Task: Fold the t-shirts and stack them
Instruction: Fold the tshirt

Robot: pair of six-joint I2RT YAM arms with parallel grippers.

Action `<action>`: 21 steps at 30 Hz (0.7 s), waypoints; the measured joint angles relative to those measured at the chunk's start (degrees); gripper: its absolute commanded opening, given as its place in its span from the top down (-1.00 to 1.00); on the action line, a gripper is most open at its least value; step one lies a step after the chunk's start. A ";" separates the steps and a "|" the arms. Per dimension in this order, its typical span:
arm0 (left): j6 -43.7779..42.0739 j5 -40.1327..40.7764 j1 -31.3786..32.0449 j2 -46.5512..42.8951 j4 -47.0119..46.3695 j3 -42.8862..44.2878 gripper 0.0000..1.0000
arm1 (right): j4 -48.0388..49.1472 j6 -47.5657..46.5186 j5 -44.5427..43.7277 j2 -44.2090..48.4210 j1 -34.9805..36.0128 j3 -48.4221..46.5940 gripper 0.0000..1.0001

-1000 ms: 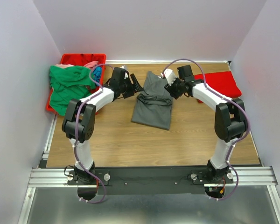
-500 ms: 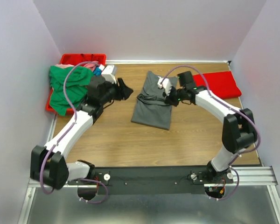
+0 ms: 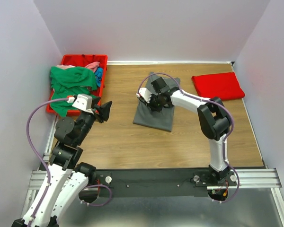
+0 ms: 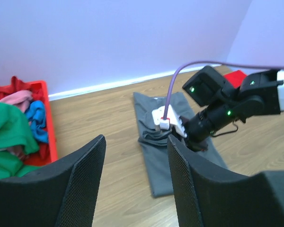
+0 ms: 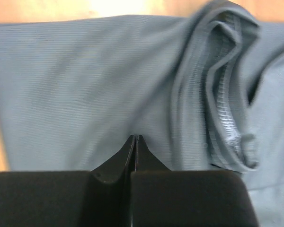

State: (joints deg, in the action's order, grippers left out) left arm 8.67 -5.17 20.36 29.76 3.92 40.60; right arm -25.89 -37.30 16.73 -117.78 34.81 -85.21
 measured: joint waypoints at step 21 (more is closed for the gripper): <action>-1.86 3.08 0.00 -1.77 0.22 -2.60 -0.27 | 1.25 3.08 -15.15 -5.66 -1.68 -9.73 0.88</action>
State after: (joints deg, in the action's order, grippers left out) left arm 6.81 -2.09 20.36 27.99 4.14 38.00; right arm -24.64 -34.22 1.58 -123.44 33.12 -94.94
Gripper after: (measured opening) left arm 0.635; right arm 0.065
